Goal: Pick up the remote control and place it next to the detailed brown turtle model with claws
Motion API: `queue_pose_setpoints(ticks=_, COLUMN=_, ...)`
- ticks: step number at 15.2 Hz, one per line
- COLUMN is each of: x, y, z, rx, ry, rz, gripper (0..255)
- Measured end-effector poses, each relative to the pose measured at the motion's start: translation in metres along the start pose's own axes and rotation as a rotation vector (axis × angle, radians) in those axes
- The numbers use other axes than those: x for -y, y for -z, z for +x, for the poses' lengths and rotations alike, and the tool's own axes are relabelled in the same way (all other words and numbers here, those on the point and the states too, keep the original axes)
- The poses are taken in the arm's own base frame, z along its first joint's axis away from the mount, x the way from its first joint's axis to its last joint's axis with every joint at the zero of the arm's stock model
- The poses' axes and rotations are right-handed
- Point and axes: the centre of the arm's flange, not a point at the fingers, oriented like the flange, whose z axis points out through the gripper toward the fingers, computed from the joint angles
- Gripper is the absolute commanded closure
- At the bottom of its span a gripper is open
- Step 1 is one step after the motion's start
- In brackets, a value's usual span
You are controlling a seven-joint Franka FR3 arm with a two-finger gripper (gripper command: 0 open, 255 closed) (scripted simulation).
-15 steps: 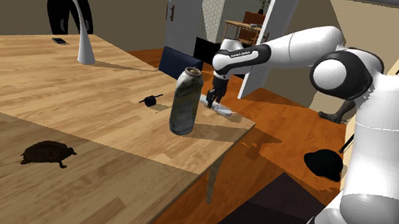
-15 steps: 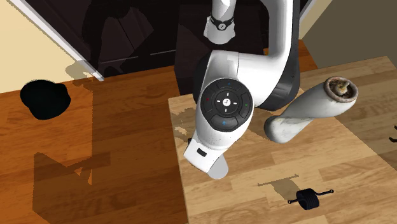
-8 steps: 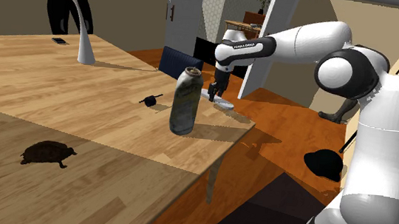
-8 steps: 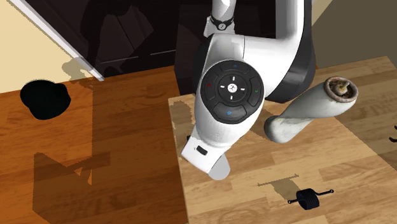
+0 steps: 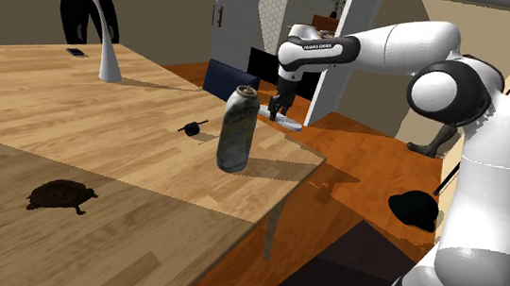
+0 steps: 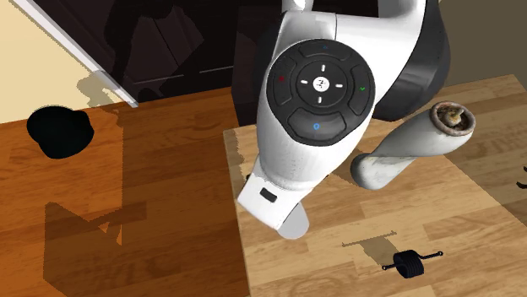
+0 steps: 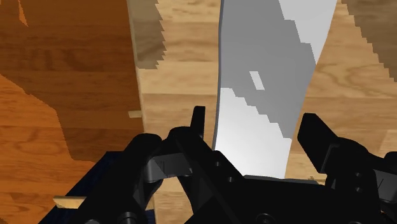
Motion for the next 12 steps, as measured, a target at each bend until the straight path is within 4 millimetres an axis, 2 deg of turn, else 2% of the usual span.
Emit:
queue_pose_setpoints(ticks=3, x=0.0, y=0.016, z=0.001, rx=0.0, ry=0.0, rz=0.0, gripper=255)
queue_pose_setpoints(ticks=4, x=0.005, y=0.018, z=0.001, rx=0.0, ry=0.0, rz=0.0, gripper=255)
queue_pose_setpoints(ticks=7, x=0.039, y=0.018, z=0.0, rx=0.0, ry=0.001, rz=0.0, gripper=255)
queue_pose_setpoints(ticks=12, x=0.106, y=0.017, z=0.001, rx=0.0, ry=0.001, rz=0.0, gripper=255)
